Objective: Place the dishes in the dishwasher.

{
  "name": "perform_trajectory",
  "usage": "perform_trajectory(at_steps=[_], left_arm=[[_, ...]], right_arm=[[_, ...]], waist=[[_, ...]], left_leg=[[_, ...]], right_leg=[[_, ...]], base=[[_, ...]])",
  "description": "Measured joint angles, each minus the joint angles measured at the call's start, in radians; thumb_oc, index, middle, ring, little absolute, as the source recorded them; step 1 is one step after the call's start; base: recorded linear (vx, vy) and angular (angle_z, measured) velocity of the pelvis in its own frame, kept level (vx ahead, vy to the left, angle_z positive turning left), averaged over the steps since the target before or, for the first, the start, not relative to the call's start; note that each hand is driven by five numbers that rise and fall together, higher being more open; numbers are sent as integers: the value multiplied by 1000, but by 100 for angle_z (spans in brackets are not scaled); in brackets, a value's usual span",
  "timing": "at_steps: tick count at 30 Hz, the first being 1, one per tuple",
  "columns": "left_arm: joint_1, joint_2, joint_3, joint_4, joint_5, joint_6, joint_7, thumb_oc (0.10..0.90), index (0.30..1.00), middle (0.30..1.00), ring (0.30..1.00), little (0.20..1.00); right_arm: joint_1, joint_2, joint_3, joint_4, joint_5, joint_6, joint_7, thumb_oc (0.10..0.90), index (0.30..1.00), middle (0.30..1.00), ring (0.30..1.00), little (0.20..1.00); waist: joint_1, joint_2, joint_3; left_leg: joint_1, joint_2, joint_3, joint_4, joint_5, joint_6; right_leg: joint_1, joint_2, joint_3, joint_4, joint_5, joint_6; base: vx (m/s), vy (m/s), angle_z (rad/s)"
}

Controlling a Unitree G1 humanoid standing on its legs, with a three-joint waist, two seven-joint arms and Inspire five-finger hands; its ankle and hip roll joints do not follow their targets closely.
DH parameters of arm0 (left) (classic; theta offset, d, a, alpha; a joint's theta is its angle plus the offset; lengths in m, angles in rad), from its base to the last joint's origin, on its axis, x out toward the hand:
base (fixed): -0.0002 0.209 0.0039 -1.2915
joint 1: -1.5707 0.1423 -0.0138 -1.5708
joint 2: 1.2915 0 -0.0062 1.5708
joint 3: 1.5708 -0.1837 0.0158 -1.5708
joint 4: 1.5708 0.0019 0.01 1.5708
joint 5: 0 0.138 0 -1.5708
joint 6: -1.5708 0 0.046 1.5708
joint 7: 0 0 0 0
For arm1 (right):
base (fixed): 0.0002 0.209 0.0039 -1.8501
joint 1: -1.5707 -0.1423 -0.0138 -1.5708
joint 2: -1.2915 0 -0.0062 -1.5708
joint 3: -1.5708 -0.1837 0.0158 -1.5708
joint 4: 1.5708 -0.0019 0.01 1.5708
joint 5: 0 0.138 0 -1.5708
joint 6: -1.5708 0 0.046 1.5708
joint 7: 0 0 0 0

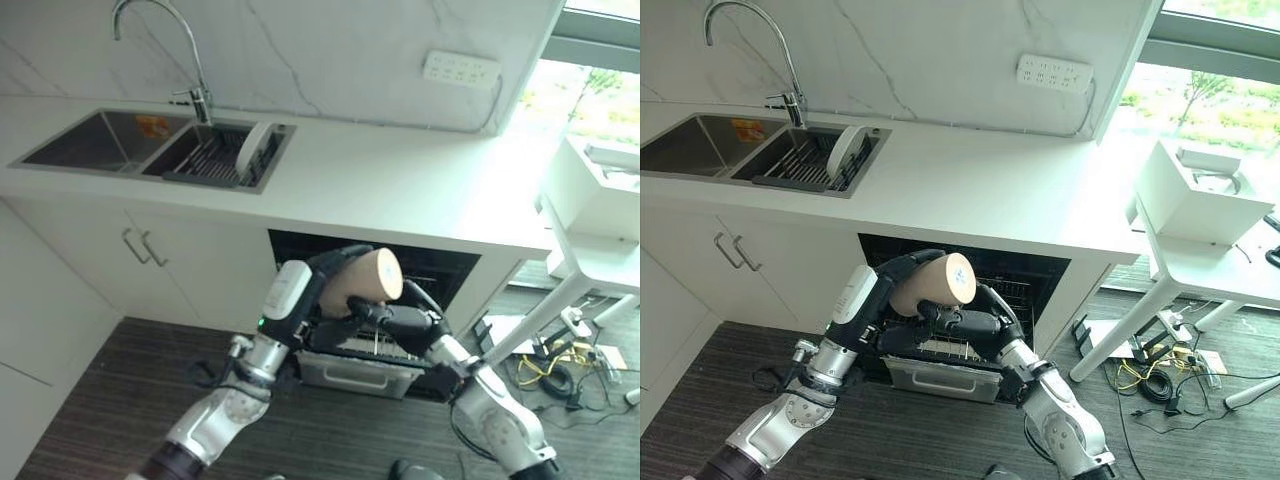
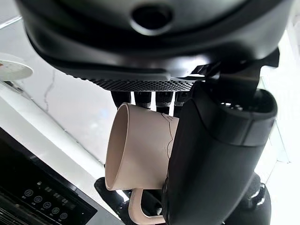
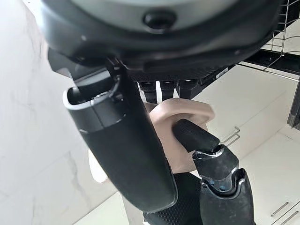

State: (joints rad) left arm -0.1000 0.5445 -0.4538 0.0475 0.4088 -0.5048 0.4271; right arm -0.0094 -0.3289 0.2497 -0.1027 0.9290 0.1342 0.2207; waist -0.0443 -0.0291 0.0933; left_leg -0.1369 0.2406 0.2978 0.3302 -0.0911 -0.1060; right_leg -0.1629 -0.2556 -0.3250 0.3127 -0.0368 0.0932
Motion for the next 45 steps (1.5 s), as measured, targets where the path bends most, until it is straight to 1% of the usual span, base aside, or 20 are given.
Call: perform_trajectory(at_steps=[2,12,16,17,18,19,20,23,27,30,31,32,39,44,45], left_arm=[[-4,2,-30,2,1,-1,-3,400,300,300,300,300],[-8,1,-32,5,-1,-5,-3,400,300,300,300,300],[-21,-6,-32,5,-2,-5,-2,400,300,300,300,300],[-30,-13,-33,5,-6,-4,-1,400,300,300,300,300],[-37,-16,-32,6,-11,-4,1,400,300,300,300,300],[-49,-19,-31,6,-12,-4,2,400,300,300,300,300],[-57,-20,-33,6,-11,-3,0,400,300,300,300,300],[-73,-26,-36,5,-13,2,-3,400,300,300,300,300],[-83,-47,-42,20,-12,4,-9,400,300,300,300,300],[-86,-55,-42,22,-29,6,-31,400,300,300,300,300],[-87,-55,-43,22,-44,11,-45,478,418,418,418,418],[-88,-55,-47,21,-51,21,-50,800,900,900,900,900],[-80,-55,-40,20,-88,10,-72,800,900,900,900,900],[-48,-55,-6,19,-89,-23,-91,800,900,900,900,900],[-26,-57,21,12,-89,-50,-103,800,900,900,900,900]], right_arm=[[0,0,18,0,1,5,-1,800,900,900,900,900],[0,7,23,0,50,1,-14,800,900,900,900,900],[0,15,42,0,76,-47,-32,800,900,900,900,900],[0,29,51,0,87,-83,-47,800,900,900,900,900],[1,43,51,0,94,-104,-54,588,582,582,582,582],[1,52,54,0,94,-134,-58,478,418,418,418,418],[1,51,58,0,93,-146,-61,400,300,300,300,300],[2,47,86,-2,91,-193,-101,400,300,300,300,300],[3,52,103,-2,92,-232,-152,400,300,300,300,300],[6,51,118,-2,69,-263,-185,400,300,300,300,300],[8,56,121,-2,54,-268,-198,400,300,300,300,300],[10,57,122,-2,53,-268,-211,400,300,300,300,300],[11,50,122,-2,53,-268,-226,400,300,300,300,300],[12,51,121,-2,33,-268,-220,400,300,300,300,300],[15,55,121,-3,13,-268,-206,400,300,300,300,300]], waist=[[0,2,-5],[2,2,-6],[4,6,-8],[4,10,-11],[5,14,-13],[5,20,-17],[5,24,-19],[4,29,-22],[-1,29,-22],[-7,29,-22],[-7,29,-22],[-9,30,-22],[-6,30,-22],[-4,30,-22],[-5,31,-21]], left_leg=[[0,0,0,-1,0,0],[0,-1,0,-1,0,0],[0,-2,0,-1,0,0],[0,-4,0,-2,0,0],[0,-5,0,-2,0,1],[0,-6,0,-3,-1,1],[0,-7,0,-3,-1,2],[0,-8,0,-4,-2,3],[0,-8,0,-4,-2,2],[0,-8,3,-4,-2,2],[0,-8,4,-5,-2,3],[0,-8,7,-5,-3,4],[0,-6,13,-5,-3,5],[0,-6,16,-9,-3,5],[0,-7,19,-13,-3,5]], right_leg=[[-1,0,1,0,0,0],[-2,0,2,-1,1,0],[-2,-1,3,-2,1,0],[-2,-2,3,-4,2,0],[-2,-2,4,-7,3,-2],[-2,-2,6,-11,6,-1],[-2,-2,7,-14,7,-1],[-3,-2,9,-16,8,-2],[-5,-2,11,-16,8,-3],[-7,-1,14,-16,8,-2],[-9,-1,15,-16,9,-2],[-11,-1,18,-17,11,-3],[-15,1,23,-17,12,-2],[-17,1,25,-18,12,-1],[-19,1,26,-18,12,-1]], base=[[0,0,0],[0,0,0],[0,0,0],[0,0,0],[-12,16,-3],[-15,17,-4],[0,0,0],[0,0,0],[0,0,0],[-3,8,-2],[-5,22,-7],[-3,20,-7],[0,2,-1],[0,0,0],[0,0,0]])
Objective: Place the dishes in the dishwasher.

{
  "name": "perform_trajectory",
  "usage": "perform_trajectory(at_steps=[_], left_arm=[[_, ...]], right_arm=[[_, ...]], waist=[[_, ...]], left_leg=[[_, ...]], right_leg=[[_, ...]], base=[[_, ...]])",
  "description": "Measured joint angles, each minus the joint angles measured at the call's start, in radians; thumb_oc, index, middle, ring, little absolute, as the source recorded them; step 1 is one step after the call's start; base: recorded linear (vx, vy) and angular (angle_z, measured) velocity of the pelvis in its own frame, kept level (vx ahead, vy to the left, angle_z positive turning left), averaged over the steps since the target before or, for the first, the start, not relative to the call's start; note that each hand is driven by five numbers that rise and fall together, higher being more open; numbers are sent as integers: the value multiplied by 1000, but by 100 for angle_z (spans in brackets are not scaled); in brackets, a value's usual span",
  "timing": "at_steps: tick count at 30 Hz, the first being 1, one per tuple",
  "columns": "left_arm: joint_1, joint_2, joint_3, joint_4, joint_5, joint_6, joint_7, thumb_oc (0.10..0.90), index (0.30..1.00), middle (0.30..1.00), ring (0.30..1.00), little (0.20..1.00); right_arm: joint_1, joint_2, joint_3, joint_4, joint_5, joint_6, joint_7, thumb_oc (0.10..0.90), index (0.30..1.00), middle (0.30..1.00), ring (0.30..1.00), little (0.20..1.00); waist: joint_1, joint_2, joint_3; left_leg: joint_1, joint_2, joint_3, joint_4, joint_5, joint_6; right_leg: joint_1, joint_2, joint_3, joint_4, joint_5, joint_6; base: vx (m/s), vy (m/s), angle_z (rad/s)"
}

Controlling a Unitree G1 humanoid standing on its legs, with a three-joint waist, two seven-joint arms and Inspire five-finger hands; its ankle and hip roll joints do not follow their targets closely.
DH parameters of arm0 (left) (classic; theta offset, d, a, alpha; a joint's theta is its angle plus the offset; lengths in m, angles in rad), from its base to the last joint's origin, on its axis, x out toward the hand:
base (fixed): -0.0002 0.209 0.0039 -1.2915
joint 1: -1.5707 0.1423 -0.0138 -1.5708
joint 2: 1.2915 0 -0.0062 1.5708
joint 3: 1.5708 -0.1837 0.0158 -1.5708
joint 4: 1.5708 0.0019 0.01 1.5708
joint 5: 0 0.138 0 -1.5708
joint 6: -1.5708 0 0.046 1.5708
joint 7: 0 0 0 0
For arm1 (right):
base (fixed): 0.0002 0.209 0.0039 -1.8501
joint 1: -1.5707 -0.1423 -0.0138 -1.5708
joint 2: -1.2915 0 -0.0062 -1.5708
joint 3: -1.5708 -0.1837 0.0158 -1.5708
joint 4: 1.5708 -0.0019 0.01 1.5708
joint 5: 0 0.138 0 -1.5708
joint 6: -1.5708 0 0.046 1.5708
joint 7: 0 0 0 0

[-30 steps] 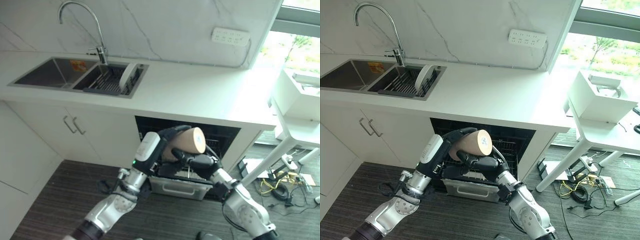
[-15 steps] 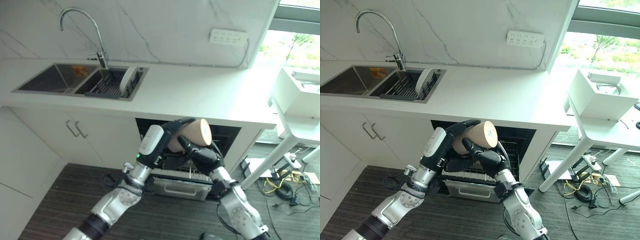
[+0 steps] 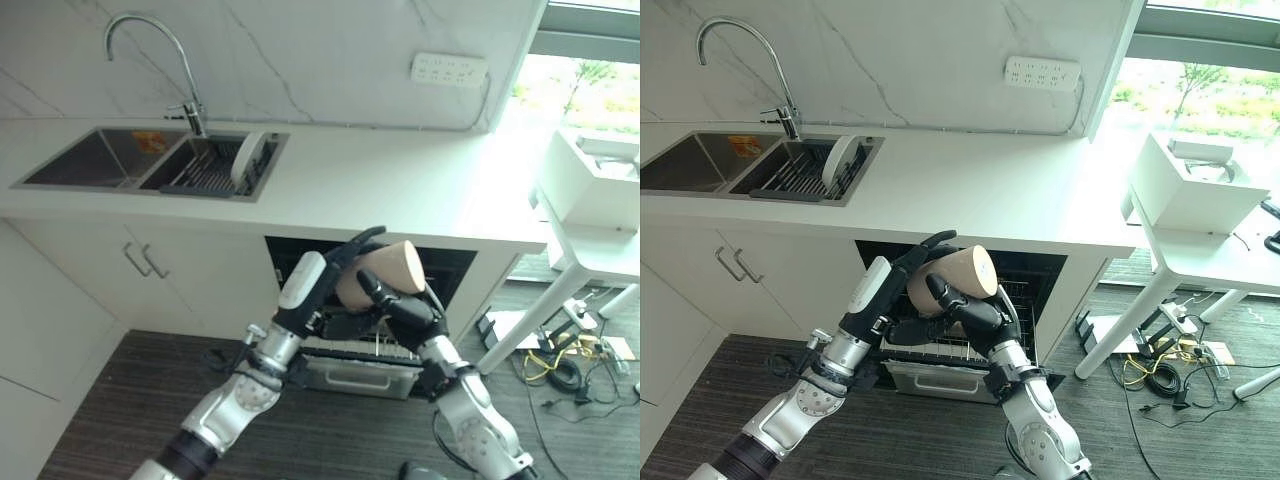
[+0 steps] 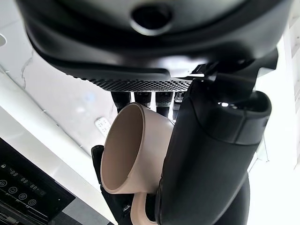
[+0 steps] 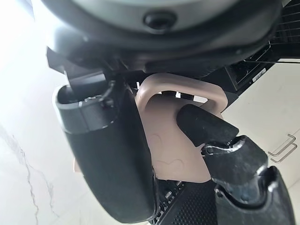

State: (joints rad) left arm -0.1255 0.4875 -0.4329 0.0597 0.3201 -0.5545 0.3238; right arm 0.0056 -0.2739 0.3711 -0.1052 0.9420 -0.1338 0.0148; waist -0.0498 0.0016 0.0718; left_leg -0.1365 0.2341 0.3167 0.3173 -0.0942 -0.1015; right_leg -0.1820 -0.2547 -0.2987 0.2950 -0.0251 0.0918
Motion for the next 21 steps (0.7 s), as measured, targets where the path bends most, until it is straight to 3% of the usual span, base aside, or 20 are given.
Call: perform_trajectory(at_steps=[11,13,14,18,21], left_arm=[[75,0,75,-34,2,-58,-18,800,900,900,900,900],[110,0,124,-38,6,-68,-18,800,900,900,900,900],[166,4,235,-10,-1,-36,20,800,900,900,900,900],[256,31,417,150,-112,53,110,800,900,900,900,900],[268,-21,446,198,-298,91,123,800,900,900,900,900]], right_arm=[[14,39,0,-6,-19,0,35,400,300,300,300,300],[25,55,-65,-6,-11,-12,14,400,300,300,300,300],[29,85,-243,-2,37,-96,-51,400,300,300,300,300],[26,69,-590,2,103,-311,-125,400,300,300,300,300],[26,71,-590,2,108,-359,-131,400,300,300,300,300]], waist=[[4,2,1],[3,2,1],[6,2,1],[3,2,1],[-3,1,2]], left_leg=[[35,-7,4,-44,10,-5],[35,-8,4,-51,13,-8],[35,-9,4,-54,13,-9],[36,-10,4,-56,14,-8],[48,-9,-24,-63,12,-11]], right_leg=[[17,0,-2,-3,-15,3],[17,2,-3,-3,-16,7],[16,2,-4,-4,-16,8],[16,6,-5,-8,-16,10],[16,12,7,-6,-16,9]], base=[[0,0,0],[0,0,0],[0,0,0],[-4,-2,-3],[-7,-13,-15]])
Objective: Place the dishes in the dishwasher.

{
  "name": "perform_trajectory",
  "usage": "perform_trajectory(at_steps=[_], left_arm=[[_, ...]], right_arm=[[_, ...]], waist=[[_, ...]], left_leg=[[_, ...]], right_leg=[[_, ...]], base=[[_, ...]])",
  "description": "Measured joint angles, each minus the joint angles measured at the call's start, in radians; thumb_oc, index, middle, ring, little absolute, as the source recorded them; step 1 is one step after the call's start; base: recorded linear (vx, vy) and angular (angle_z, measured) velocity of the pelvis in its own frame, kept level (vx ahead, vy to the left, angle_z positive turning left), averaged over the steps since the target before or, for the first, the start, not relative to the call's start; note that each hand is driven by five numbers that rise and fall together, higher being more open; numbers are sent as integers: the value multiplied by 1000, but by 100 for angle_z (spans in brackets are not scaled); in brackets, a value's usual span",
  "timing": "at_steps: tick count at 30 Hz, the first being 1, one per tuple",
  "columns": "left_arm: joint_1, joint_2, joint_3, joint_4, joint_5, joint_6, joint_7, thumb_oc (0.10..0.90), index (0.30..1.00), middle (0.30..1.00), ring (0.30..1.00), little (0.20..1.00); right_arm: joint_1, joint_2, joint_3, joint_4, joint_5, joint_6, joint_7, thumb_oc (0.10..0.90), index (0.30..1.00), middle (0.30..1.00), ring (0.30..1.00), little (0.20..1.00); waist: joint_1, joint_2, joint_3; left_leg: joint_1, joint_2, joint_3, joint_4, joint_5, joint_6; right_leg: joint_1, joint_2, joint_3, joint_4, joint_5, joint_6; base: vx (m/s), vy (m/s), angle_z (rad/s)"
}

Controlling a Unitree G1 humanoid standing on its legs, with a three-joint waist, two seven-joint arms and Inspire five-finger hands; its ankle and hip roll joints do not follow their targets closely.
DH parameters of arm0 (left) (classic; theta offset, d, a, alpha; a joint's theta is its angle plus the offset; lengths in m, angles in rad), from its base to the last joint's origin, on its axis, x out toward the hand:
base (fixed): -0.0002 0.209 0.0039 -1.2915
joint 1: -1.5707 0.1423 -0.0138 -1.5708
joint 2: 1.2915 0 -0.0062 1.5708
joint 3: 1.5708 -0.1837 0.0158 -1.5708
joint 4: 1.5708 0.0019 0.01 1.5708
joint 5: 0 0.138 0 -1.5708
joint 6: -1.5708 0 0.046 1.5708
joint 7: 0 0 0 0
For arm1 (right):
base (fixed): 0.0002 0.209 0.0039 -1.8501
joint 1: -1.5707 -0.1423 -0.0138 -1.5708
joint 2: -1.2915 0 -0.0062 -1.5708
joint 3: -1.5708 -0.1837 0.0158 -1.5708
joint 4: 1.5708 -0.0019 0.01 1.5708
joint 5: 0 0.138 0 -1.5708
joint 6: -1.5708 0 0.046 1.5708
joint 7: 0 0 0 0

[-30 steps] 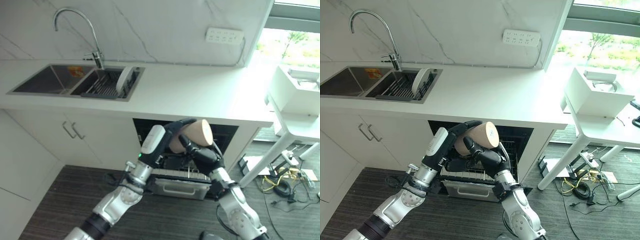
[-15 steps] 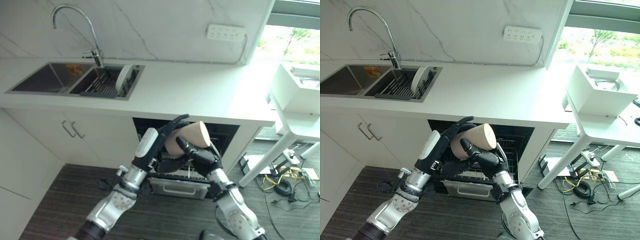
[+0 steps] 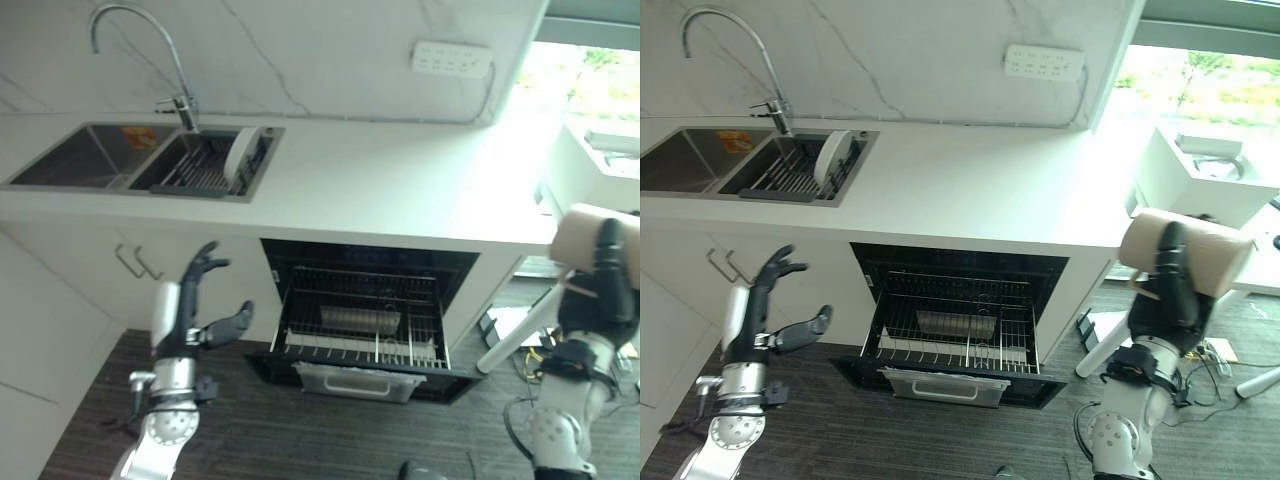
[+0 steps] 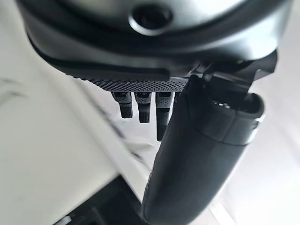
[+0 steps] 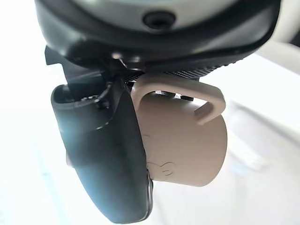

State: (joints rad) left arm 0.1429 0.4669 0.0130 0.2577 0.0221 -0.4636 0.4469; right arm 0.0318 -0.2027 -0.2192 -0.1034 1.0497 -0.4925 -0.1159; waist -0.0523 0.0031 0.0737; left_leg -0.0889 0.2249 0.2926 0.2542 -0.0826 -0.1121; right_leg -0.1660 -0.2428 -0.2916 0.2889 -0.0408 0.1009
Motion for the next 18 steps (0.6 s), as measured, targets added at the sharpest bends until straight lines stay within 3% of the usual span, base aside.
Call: perform_trajectory(at_steps=[3,6,14,18], left_arm=[[-1,-144,53,0,-182,-10,-22,800,900,900,900,900],[6,-178,50,0,-325,-9,-24,800,900,900,900,900],[5,-135,47,-61,-313,-10,-52,800,900,900,900,900],[-22,-20,0,-153,-205,-1,-161,800,900,900,900,900]], right_arm=[[-1,20,49,0,13,11,-1,400,300,300,300,300],[-1,40,71,0,14,22,-21,400,300,300,300,300],[-1,37,82,-1,10,46,-31,400,300,300,300,300],[2,26,94,0,-36,125,-13,400,300,300,300,300]], waist=[[7,-1,1],[26,-6,3],[26,-21,0],[25,-21,0]], left_leg=[[1,0,-3,-2,0,-2],[1,1,-7,-6,-1,0],[-11,-1,-20,-3,2,2],[-12,-2,-20,0,4,-2]], right_leg=[[1,-1,4,3,-3,0],[-1,-1,2,6,-11,-2],[-2,-4,-10,7,-8,-3],[-1,-4,-10,5,-1,-2]], base=[[0,0,0],[3,-3,1],[3,-2,4],[0,0,0]])
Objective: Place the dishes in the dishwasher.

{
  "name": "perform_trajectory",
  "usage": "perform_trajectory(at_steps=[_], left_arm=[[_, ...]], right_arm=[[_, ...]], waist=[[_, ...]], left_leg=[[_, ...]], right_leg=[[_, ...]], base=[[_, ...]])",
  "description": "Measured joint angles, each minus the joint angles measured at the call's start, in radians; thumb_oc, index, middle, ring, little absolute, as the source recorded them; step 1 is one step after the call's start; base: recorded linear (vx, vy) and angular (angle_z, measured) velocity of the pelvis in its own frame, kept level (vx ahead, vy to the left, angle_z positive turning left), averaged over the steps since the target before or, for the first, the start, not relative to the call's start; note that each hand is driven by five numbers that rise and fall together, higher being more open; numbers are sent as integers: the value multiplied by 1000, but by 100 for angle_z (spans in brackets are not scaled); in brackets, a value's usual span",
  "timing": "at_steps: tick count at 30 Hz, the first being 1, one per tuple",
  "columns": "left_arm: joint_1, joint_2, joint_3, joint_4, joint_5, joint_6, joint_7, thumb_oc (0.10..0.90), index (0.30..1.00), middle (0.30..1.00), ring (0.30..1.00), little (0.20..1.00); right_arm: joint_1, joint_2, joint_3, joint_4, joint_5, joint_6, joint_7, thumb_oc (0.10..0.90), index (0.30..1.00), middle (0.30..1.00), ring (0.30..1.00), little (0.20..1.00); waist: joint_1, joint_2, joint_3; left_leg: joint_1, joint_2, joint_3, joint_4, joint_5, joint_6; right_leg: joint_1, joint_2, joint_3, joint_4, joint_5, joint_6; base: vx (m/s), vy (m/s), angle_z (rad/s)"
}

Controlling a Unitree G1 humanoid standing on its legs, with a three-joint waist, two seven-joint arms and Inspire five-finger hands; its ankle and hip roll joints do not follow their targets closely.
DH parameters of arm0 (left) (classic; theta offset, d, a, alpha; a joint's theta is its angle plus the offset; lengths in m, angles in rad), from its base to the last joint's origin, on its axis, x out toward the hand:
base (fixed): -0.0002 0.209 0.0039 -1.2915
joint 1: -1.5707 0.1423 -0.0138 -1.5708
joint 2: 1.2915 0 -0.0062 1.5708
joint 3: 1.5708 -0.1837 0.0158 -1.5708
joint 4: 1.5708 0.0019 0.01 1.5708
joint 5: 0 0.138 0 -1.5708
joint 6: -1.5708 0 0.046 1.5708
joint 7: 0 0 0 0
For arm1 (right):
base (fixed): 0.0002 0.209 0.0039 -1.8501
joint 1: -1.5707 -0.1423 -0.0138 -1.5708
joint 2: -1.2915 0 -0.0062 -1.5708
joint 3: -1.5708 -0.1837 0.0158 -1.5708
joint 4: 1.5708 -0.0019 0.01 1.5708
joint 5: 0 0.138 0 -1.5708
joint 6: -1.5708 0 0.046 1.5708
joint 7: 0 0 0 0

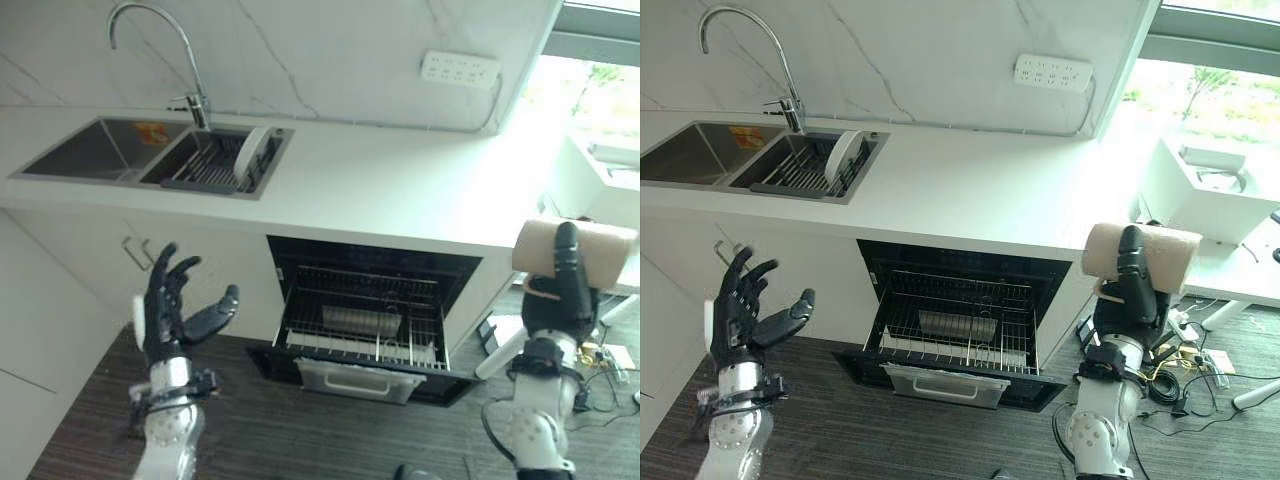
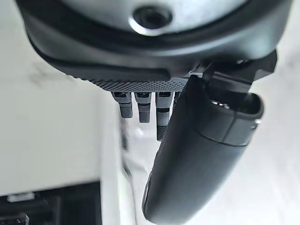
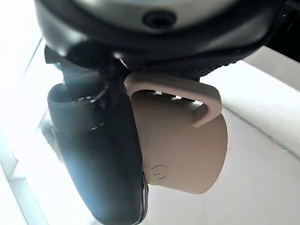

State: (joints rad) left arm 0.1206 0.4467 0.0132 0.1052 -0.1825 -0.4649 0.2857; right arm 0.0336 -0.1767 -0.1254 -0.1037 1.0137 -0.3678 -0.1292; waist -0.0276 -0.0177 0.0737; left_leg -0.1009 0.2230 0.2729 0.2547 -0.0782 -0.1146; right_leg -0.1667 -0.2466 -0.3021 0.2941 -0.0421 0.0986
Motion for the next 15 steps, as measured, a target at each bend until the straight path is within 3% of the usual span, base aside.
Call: perform_trajectory(at_steps=[3,7,9,13,15], left_arm=[[-56,63,-29,-32,90,14,-103,800,900,900,900,900],[-93,174,-140,-75,174,94,-275,800,900,900,900,900],[-105,182,-175,-74,250,146,-341,800,900,900,900,900],[-126,210,-224,-55,297,207,-419,800,900,900,900,900],[-158,209,-267,-1,329,276,-473,800,900,900,900,900]], right_arm=[[9,-18,23,1,-29,40,43,400,300,300,300,300],[9,-85,67,1,-112,125,110,400,300,300,300,300],[10,-117,83,2,-152,174,143,400,300,300,300,300],[11,-142,101,2,-185,202,155,400,300,300,300,300],[11,-148,107,2,-188,224,178,400,300,300,300,300]], waist=[[-2,1,0],[-29,24,1],[-33,38,1],[-50,40,0],[-55,41,0]], left_leg=[[0,0,0,2,0,0],[1,-1,5,2,0,0],[8,1,19,-1,0,0],[9,1,21,0,0,0],[10,1,30,0,0,0]], right_leg=[[0,0,0,-1,0,0],[-2,0,5,-1,1,1],[-8,3,19,0,2,0],[-9,3,22,2,2,0],[-17,5,32,3,5,-1]], base=[[0,0,0],[-32,9,-4],[-33,4,-15],[-6,1,-2],[-34,10,-11]])
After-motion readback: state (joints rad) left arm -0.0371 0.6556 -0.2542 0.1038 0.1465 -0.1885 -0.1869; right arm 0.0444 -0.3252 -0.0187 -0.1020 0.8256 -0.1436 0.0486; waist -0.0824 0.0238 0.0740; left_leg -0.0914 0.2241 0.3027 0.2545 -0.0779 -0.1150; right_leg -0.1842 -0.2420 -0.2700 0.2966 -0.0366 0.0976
